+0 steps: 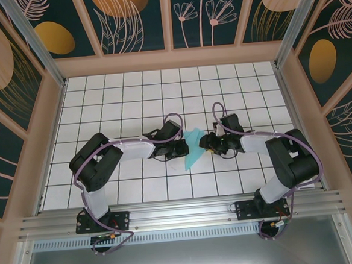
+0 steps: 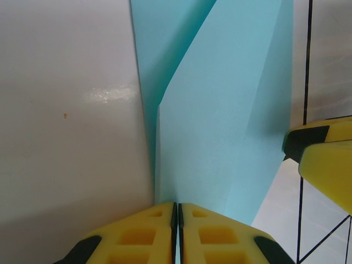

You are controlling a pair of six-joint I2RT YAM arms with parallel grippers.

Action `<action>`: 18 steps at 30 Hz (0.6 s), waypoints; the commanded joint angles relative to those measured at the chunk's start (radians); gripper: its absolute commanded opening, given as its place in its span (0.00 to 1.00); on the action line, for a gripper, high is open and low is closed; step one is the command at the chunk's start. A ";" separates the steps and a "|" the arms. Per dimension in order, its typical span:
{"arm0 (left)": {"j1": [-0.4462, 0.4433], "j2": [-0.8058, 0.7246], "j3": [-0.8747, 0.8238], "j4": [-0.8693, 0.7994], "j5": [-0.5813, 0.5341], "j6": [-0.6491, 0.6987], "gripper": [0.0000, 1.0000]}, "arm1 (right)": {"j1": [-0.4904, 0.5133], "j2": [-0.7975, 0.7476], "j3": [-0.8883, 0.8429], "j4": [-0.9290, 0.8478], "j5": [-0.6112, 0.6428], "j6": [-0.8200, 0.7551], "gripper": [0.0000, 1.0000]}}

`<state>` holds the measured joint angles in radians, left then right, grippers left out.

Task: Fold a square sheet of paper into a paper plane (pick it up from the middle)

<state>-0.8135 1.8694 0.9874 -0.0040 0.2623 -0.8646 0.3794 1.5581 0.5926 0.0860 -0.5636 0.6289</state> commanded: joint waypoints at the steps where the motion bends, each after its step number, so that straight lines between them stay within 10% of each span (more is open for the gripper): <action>1: 0.002 0.018 0.010 -0.024 0.022 0.016 0.14 | 0.003 -0.006 -0.006 0.015 -0.020 -0.008 0.42; 18: 0.001 0.011 -0.004 -0.031 0.022 0.015 0.14 | -0.013 0.006 -0.003 -0.027 0.073 -0.036 0.42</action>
<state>-0.8135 1.8694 0.9874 -0.0044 0.2653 -0.8646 0.3664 1.5578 0.6014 0.0528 -0.5278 0.6018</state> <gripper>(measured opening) 0.138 0.420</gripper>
